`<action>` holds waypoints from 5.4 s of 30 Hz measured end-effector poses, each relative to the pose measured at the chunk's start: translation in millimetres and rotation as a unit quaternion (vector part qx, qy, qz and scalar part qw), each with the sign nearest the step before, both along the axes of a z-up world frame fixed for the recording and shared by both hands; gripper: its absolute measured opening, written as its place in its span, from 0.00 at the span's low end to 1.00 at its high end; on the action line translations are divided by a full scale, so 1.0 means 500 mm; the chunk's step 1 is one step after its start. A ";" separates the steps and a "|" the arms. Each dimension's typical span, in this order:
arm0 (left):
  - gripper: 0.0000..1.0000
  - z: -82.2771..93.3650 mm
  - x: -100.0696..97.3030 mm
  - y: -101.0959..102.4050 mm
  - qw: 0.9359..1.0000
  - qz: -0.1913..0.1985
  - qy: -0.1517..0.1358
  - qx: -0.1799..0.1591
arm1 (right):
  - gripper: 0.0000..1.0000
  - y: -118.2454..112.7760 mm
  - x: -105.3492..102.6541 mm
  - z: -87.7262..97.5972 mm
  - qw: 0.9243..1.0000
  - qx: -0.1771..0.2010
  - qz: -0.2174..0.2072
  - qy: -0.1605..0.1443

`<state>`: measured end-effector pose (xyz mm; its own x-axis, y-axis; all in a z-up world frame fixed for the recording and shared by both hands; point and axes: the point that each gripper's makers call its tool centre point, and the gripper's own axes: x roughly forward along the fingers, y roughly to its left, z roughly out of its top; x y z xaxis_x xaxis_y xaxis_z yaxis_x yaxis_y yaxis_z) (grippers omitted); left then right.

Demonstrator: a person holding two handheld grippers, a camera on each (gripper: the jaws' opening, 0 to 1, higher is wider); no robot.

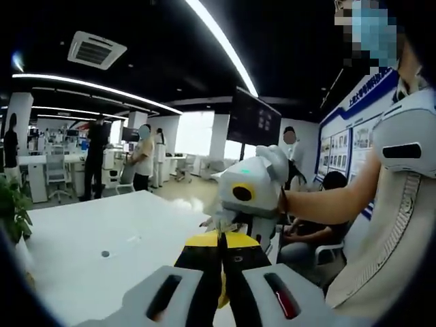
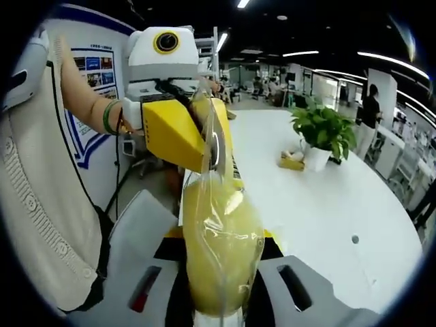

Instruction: Compare the silicone blocks by pressing each to a similar depth, holding the contact briefly, and releasing to observe deformation and rebound differences across the visible hardness samples.

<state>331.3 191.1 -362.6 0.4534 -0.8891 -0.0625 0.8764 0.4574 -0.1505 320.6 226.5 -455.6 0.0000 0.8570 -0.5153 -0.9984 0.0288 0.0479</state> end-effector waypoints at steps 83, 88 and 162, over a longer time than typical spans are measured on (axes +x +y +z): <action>0.00 0.025 -0.027 -0.013 1.000 0.003 -0.010 -0.022 | 0.28 -0.001 -0.017 0.022 0.999 0.020 0.013 -0.032; 0.00 0.021 -0.026 -0.015 1.000 0.003 -0.004 -0.028 | 0.29 -0.005 -0.014 0.018 0.999 0.014 0.013 -0.034; 0.00 -0.387 0.209 -0.265 0.942 0.070 0.294 -0.143 | 0.83 -0.464 0.057 -0.167 0.903 0.116 -0.411 0.043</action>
